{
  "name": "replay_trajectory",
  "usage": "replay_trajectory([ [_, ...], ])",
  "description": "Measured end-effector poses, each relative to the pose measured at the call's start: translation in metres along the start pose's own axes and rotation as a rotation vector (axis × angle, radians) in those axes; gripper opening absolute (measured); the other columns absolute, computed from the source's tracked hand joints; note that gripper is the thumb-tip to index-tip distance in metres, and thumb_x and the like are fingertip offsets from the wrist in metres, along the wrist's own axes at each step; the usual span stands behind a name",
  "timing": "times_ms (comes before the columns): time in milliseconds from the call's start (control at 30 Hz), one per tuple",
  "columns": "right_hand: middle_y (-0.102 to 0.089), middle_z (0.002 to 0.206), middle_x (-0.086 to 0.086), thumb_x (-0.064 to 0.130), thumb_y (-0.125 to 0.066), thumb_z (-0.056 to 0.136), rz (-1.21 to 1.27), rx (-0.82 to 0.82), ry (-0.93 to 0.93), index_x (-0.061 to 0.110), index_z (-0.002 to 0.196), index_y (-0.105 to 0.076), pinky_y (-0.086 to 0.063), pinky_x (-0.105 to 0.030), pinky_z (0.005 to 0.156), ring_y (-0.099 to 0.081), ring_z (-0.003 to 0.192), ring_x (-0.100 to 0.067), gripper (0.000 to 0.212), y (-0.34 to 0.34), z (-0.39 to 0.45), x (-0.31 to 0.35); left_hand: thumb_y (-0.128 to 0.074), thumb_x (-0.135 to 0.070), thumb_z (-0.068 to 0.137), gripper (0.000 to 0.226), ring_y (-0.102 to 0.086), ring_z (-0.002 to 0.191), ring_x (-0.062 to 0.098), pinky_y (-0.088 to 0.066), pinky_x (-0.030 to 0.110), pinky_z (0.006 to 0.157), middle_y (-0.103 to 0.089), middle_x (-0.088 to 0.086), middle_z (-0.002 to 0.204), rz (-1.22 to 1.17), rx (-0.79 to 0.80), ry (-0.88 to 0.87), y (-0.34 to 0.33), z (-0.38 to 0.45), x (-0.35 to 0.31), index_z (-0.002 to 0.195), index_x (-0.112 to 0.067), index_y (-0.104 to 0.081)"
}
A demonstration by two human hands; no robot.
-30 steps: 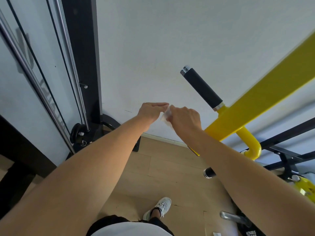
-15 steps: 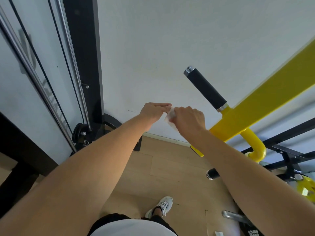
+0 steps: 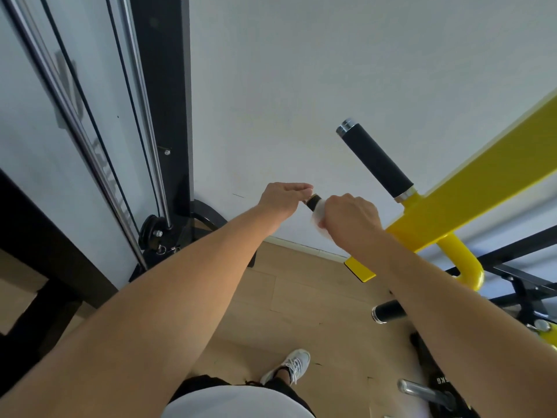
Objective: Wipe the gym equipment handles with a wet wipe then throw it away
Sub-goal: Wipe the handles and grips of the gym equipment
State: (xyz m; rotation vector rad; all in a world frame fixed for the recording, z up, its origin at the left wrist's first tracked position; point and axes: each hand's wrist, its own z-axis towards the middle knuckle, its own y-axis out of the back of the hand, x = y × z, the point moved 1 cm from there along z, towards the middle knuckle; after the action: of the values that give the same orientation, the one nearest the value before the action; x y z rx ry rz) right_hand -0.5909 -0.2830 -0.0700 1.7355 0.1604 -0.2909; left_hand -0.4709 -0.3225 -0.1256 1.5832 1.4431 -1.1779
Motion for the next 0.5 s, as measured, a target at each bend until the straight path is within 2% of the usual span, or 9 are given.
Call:
replay_trajectory([
  [133, -0.051, 0.073, 0.0, 0.023, -0.059, 0.094, -0.139, 0.03, 0.041, 0.018, 0.108, -0.059, -0.041, -0.031, 0.065, -0.049, 0.061, -0.015, 0.014, 0.005, -0.011, -0.013, -0.07, -0.023, 0.094, 0.022, -0.056, 0.112, 0.012, -0.036, 0.023, 0.093, -0.067, -0.007, 0.108, -0.014, -0.027, -0.006, -0.003, -0.001, 0.005, 0.115, -0.021, -0.077],
  [200, -0.055, 0.072, -0.001, 0.023, -0.058, 0.092, -0.096, 0.017, 0.033, 0.016, 0.1, -0.06, -0.041, -0.031, 0.064, -0.05, 0.06, -0.016, 0.01, 0.008, -0.01, -0.01, -0.07, -0.024, 0.094, 0.022, -0.055, 0.107, 0.01, -0.036, 0.022, 0.092, -0.068, -0.011, 0.1, -0.039, -0.04, -0.009, -0.005, -0.003, 0.008, 0.115, -0.021, -0.077],
  [267, -0.059, 0.073, -0.001, 0.022, -0.056, 0.091, 0.064, -0.032, 0.015, 0.016, 0.095, -0.062, -0.039, -0.031, 0.064, -0.053, 0.061, -0.019, 0.01, 0.007, -0.009, -0.003, -0.07, -0.023, 0.094, 0.022, -0.057, 0.109, 0.008, -0.037, 0.02, 0.093, -0.071, -0.01, 0.108, -0.04, -0.048, -0.031, -0.005, -0.002, 0.009, 0.114, -0.021, -0.077],
  [367, -0.06, 0.081, -0.001, 0.018, -0.055, 0.099, 0.042, -0.15, 0.106, 0.017, 0.117, -0.053, -0.044, -0.032, 0.065, -0.056, 0.068, -0.021, 0.018, -0.01, -0.015, 0.004, -0.069, -0.021, 0.095, 0.022, -0.058, 0.114, 0.007, -0.038, 0.02, 0.097, -0.072, -0.005, 0.122, -0.013, -0.052, -0.074, -0.003, -0.002, 0.008, 0.114, -0.019, -0.077],
  [433, -0.059, 0.081, 0.0, 0.018, -0.058, 0.1, 0.01, -0.145, 0.107, 0.016, 0.124, -0.048, -0.044, -0.03, 0.064, -0.053, 0.063, -0.017, 0.026, -0.013, -0.018, 0.004, -0.068, -0.021, 0.095, 0.022, -0.058, 0.113, 0.008, -0.037, 0.02, 0.097, -0.072, -0.006, 0.118, -0.01, -0.054, -0.077, -0.001, -0.004, 0.009, 0.115, -0.019, -0.077],
  [500, -0.052, 0.072, 0.001, 0.017, -0.061, 0.097, -0.115, -0.11, 0.104, 0.013, 0.121, -0.051, -0.041, -0.03, 0.061, -0.046, 0.056, -0.014, 0.026, -0.009, -0.022, 0.0, -0.067, -0.025, 0.095, 0.021, -0.058, 0.113, 0.011, -0.035, 0.02, 0.093, -0.071, -0.008, 0.108, -0.017, -0.06, -0.062, -0.001, -0.006, 0.012, 0.113, -0.023, -0.078],
])
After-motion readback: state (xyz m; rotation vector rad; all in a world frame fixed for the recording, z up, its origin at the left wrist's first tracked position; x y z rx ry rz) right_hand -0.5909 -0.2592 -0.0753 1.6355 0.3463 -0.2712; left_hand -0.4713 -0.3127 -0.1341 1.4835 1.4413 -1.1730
